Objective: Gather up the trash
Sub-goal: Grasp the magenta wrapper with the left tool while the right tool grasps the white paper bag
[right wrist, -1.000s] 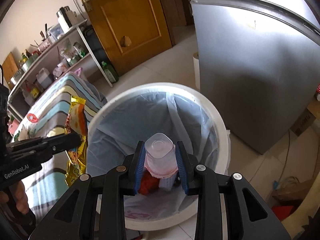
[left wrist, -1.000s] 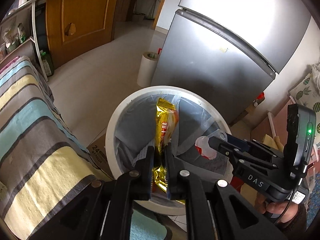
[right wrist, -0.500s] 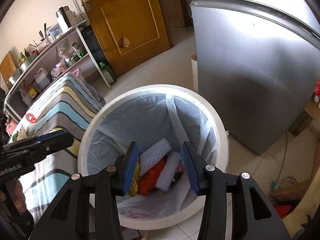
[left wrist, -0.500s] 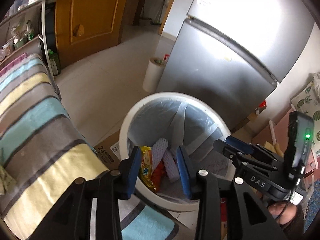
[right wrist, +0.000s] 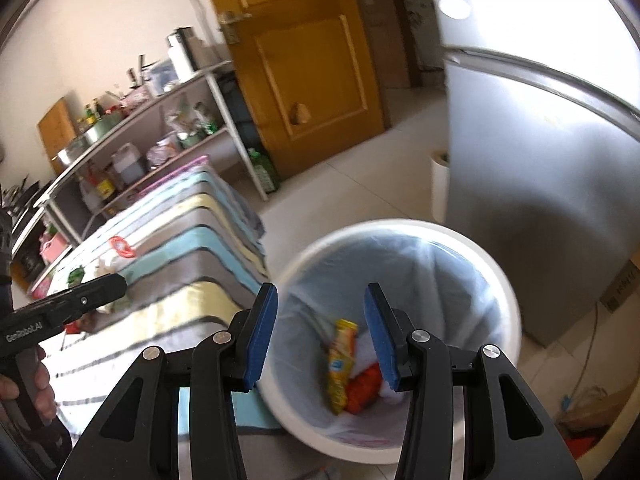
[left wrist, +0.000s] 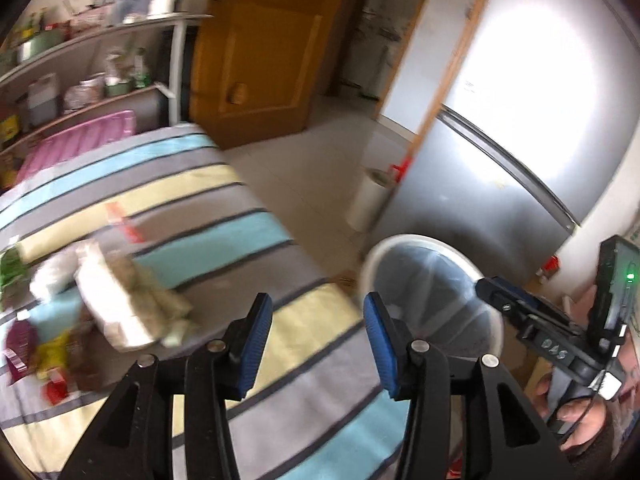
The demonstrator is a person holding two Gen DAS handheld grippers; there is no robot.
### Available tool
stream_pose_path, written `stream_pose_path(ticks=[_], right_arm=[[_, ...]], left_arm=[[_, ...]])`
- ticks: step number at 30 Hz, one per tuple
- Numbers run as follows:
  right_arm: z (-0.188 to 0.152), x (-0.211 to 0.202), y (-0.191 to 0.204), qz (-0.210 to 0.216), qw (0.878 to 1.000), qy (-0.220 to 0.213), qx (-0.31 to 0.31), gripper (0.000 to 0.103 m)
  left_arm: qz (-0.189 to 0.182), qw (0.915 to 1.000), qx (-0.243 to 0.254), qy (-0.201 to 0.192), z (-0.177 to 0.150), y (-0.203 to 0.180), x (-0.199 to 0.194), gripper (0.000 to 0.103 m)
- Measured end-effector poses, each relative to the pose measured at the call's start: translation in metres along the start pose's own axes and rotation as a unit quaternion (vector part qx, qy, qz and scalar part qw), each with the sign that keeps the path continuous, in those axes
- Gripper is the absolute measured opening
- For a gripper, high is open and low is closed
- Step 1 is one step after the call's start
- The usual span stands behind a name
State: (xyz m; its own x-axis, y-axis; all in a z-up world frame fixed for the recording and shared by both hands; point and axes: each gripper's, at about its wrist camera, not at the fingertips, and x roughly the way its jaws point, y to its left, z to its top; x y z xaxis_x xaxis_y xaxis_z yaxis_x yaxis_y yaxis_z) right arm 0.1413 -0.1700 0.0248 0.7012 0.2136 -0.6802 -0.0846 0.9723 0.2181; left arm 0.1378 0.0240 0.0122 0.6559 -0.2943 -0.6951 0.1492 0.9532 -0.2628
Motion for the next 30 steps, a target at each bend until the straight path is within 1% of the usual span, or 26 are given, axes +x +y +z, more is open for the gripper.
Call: stream_pose_path(ticks=[4,8,11,12,15,23,27,29,30], right_arm=[[0.003,0.004,0.030,0.021,1.000,-0.002,-0.021,0.046],[0.004,0.011,0.060,0.042,0.998,0.000,-0.045,0.046],[0.003,0.018,0.085,0.058,0.996,0.004,-0.066,0.046],[0.003,0.020,0.092,0.061,0.996,0.005,-0.071,0.046],[0.002,0.026,0.113,0.075,0.993,0.009,-0.089,0.046],[0.000,0.040,0.167,0.101,0.985,0.017,-0.137,0.046],[0.000,0.052,0.197,0.117,0.978,0.029,-0.171,0.046],[-0.001,0.061,0.215,0.133,0.972,0.039,-0.191,0.046],[-0.002,0.065,0.222,0.141,0.969,0.045,-0.197,0.046]], left_arm=[[0.023,0.9992,-0.028,-0.017,-0.007,0.033,-0.020,0.052],[0.061,0.9967,-0.044,-0.031,-0.015,0.063,-0.040,0.053],[0.074,0.9944,-0.065,-0.039,-0.021,0.087,-0.054,0.053],[0.084,0.9929,-0.072,-0.044,-0.023,0.095,-0.060,0.053],[0.119,0.9889,-0.069,-0.055,-0.029,0.112,-0.074,0.057],[0.144,0.9821,-0.105,-0.062,-0.043,0.159,-0.095,0.058],[0.156,0.9792,-0.118,-0.053,-0.051,0.177,-0.099,0.059],[0.153,0.9789,-0.126,-0.048,-0.054,0.184,-0.098,0.059],[0.150,0.9793,-0.128,-0.047,-0.054,0.188,-0.096,0.062]])
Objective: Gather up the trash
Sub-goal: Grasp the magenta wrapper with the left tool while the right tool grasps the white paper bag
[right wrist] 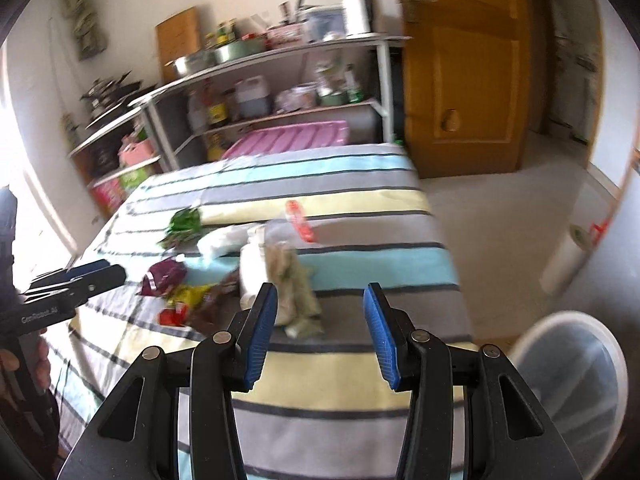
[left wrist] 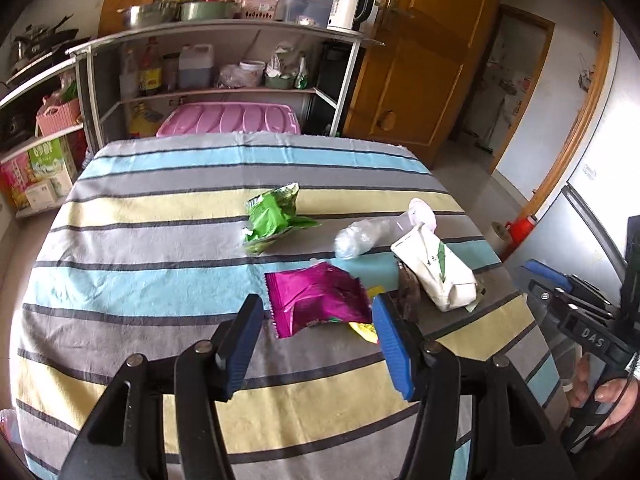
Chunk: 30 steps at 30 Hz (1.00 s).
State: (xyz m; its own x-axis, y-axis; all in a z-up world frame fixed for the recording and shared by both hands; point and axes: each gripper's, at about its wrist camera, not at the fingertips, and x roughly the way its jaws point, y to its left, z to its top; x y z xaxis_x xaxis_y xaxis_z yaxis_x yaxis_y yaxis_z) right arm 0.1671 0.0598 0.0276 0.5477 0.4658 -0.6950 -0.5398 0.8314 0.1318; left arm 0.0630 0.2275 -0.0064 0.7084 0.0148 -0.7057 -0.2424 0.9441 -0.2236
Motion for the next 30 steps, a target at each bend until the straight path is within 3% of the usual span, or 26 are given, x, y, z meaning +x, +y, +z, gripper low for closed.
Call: stream_pose_path(ticks=[8,11,14,19,26,30], right_arm=[[0.013,0.046,0.022,0.030,0.998,0.042,-0.021,0.046],[0.015,0.051,0.024,0.035,0.998,0.044,-0.024,0.046],[0.017,0.058,0.025,0.038,0.998,0.051,-0.024,0.046],[0.017,0.068,0.025,0.036,0.997,0.065,-0.030,0.046],[0.017,0.073,0.025,0.034,0.997,0.069,-0.032,0.032],[0.016,0.075,0.024,0.035,0.996,0.071,-0.028,0.026]], left_arm=[[-0.009,0.9996,-0.008,0.027,0.005,0.010,0.026,0.064],[-0.011,0.9993,-0.008,0.034,0.005,0.010,0.034,0.065],[-0.009,0.9992,-0.008,0.037,0.007,0.010,0.040,0.073],[-0.008,0.9986,-0.006,0.052,0.009,0.008,0.054,0.073],[-0.008,0.9984,-0.010,0.055,0.007,0.008,0.061,0.073],[-0.009,0.9983,-0.017,0.056,0.008,0.008,0.065,0.067]])
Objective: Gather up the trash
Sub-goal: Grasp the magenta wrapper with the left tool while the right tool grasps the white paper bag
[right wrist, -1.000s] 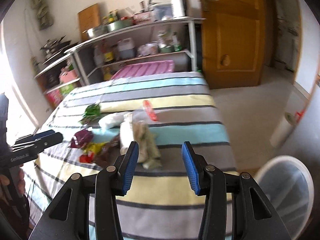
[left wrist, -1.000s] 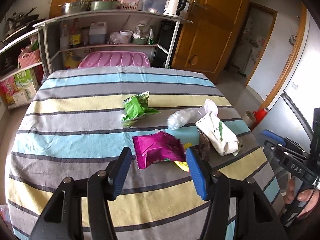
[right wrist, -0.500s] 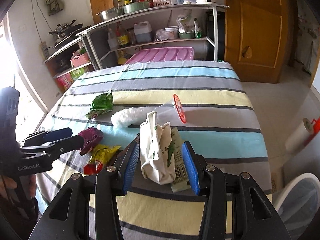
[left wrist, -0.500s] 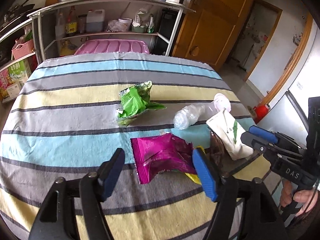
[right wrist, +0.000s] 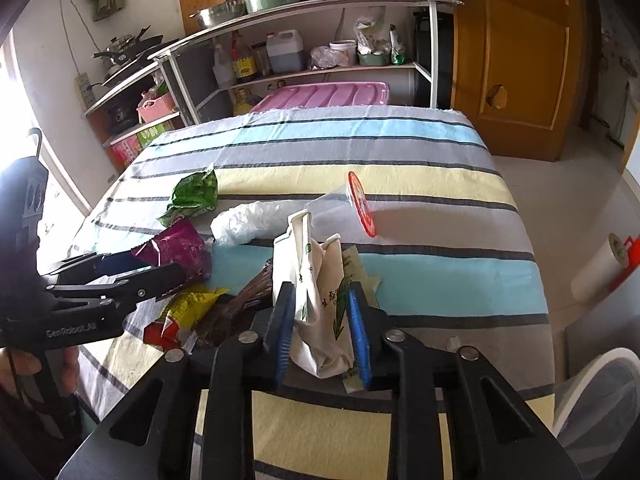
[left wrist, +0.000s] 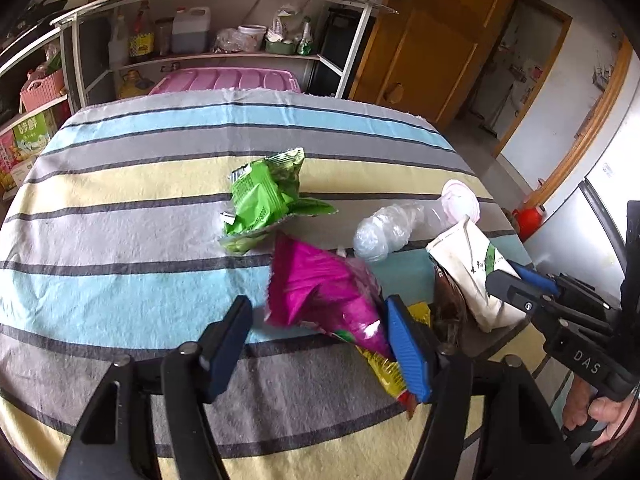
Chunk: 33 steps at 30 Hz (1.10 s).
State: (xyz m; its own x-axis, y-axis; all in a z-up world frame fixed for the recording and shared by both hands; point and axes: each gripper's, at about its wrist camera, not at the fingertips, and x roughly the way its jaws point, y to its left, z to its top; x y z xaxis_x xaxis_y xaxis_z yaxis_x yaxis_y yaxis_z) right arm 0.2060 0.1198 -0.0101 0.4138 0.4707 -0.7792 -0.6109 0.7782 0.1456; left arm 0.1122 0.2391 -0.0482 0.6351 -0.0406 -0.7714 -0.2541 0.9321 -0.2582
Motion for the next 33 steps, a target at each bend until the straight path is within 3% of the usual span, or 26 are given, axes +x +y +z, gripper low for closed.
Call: stream_pose_path(ticks=[4,7,16,17,19,25,33], right_arm=[[0.000,0.000,0.001,0.004,1.000,-0.002,0.000,0.018],[0.000,0.001,0.002,0.003,1.000,-0.002,-0.002,0.016],[0.000,0.000,0.001,0.005,1.000,-0.003,0.001,0.016],[0.000,0.000,0.001,0.006,1.000,-0.003,0.001,0.016],[0.000,0.000,0.001,0.007,1.000,-0.002,0.003,0.016],[-0.001,0.000,0.002,0.004,1.000,-0.005,-0.001,0.015],[-0.006,-0.007,0.001,0.007,1.000,-0.012,0.003,0.013]], left_arm=[[-0.013,0.9997,-0.018,-0.005,0.003,0.002,0.000,0.067],[0.000,0.9995,-0.031,-0.008,0.005,0.005,0.002,0.067],[-0.013,0.9971,-0.072,-0.018,0.010,0.013,0.004,0.067],[-0.011,0.9972,-0.073,-0.017,0.010,0.013,0.005,0.066],[-0.013,0.9975,-0.067,-0.015,0.010,0.011,0.005,0.054],[-0.013,0.9977,-0.062,-0.024,0.010,0.011,-0.001,0.041],[-0.016,0.9979,-0.053,-0.033,0.006,0.010,-0.011,0.038]])
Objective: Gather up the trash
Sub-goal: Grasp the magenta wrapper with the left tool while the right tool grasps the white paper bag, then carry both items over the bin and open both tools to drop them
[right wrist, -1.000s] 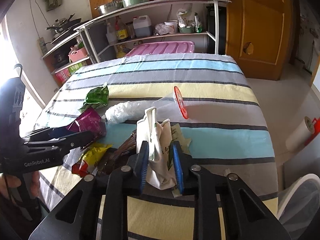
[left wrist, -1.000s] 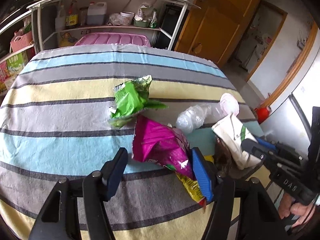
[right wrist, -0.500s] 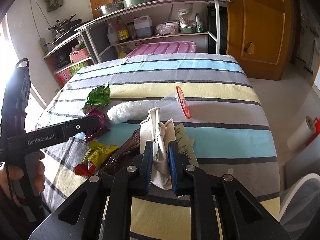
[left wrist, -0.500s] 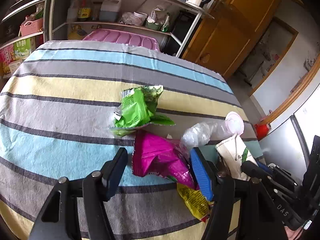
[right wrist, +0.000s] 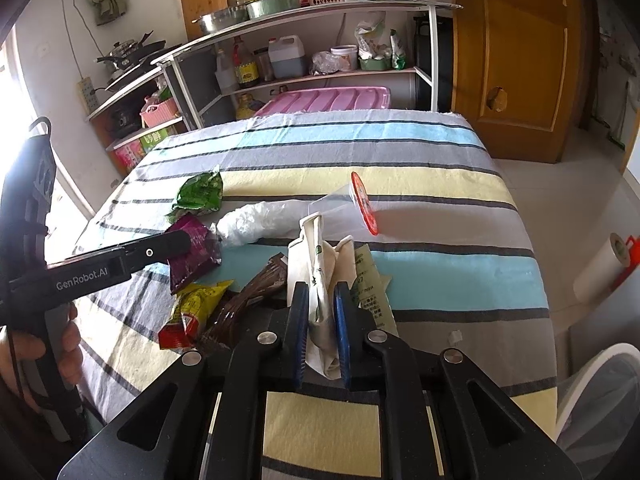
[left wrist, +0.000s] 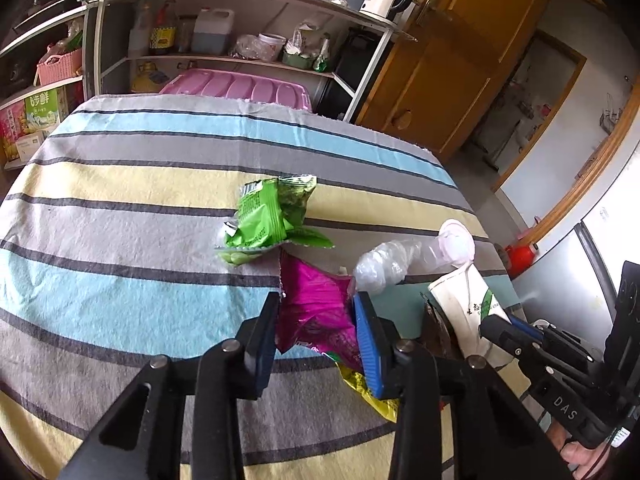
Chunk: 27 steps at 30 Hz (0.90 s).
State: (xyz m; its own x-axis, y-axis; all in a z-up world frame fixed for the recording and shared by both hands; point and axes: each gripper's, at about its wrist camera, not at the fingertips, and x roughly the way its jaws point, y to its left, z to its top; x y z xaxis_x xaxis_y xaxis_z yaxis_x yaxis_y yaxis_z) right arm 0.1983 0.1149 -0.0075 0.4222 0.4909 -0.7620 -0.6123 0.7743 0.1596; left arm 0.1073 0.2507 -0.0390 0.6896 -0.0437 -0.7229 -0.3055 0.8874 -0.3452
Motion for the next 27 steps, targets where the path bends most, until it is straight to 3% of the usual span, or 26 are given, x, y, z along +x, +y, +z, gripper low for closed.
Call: stream_pose_path(ticks=[12,20,27], right_arm=[[-0.006,-0.031,-0.008,0.006,0.999,-0.034,0.020,0.013],[-0.018,-0.061,-0.013,0.004,0.998,-0.060,0.032,0.013],[-0.030,-0.091,-0.027,-0.008,0.995,-0.085,0.053,0.012]], left_arm=[[-0.010,0.9996,0.009,-0.024,-0.003,-0.009,-0.031,0.038],[-0.028,0.9981,0.036,-0.042,-0.006,-0.036,-0.052,0.038],[-0.051,0.9961,0.063,-0.036,-0.013,-0.068,-0.053,0.038]])
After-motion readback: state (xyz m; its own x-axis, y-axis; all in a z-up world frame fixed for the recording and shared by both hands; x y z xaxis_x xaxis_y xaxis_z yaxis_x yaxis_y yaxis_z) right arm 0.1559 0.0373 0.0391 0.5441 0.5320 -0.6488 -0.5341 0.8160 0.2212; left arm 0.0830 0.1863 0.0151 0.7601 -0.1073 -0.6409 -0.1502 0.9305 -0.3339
